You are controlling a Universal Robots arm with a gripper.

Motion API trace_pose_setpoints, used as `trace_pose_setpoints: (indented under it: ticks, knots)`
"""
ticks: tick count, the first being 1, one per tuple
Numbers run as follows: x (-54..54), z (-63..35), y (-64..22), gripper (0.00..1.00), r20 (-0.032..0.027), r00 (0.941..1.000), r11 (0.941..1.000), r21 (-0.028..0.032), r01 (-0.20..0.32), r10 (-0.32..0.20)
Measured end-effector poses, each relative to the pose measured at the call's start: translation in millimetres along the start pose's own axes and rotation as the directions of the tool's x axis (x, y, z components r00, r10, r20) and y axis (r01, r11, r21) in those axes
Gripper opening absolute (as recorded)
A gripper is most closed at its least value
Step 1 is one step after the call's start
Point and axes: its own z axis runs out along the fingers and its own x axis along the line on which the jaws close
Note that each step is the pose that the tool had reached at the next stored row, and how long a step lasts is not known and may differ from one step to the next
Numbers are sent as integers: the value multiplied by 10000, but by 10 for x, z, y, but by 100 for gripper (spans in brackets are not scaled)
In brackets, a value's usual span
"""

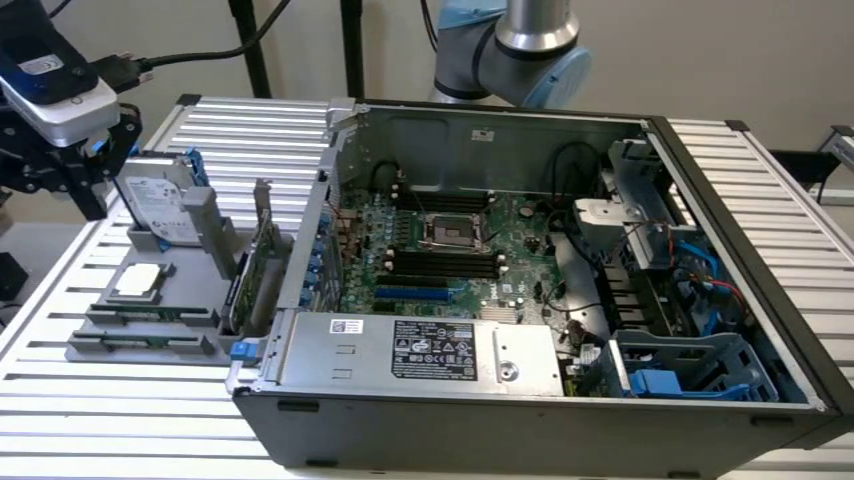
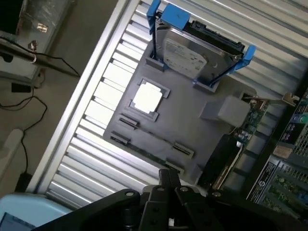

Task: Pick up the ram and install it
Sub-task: 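Pick up the ram and move it above insertion slot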

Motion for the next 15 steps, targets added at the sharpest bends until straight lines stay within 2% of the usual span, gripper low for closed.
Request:
trace_pose_setpoints:
  ticks: [4, 8, 12, 15]
  knots:
    - [-1, 18, -1, 11, -31, 9973, 9973, 19, 733, -733]
    - [-1, 36, -1, 11, -64, 9894, 9894, 36, 1454, -1453]
    - [-2, 54, -2, 11, -99, 9764, 9764, 51, 2160, -2160]
    - [-2, 67, -3, 11, -125, 9628, 9629, 61, 2699, -2698]
